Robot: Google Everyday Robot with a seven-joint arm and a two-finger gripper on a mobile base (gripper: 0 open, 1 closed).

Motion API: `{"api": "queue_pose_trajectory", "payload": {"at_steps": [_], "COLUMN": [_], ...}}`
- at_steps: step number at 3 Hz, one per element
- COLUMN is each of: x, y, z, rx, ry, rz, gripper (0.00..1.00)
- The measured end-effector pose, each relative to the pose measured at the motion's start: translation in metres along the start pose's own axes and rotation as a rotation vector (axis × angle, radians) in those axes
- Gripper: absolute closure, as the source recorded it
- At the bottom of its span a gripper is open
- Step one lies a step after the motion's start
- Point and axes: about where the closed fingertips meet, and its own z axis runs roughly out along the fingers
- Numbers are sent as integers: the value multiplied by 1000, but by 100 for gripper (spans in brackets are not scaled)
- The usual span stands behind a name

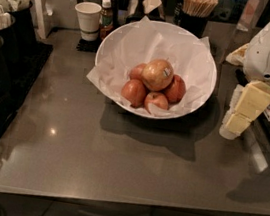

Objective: Pick apple from white bowl

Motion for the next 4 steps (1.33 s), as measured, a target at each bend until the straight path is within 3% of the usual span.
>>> {"api": "queue_pose_trajectory", "payload": {"at_steps": [2, 4], "x": [-113, -127], "y": [-39, -52], "z": [18, 15], "rx": [-93, -37], "ry": [-185, -239], "rz": [-226, -224], "gripper": [0, 0]}}
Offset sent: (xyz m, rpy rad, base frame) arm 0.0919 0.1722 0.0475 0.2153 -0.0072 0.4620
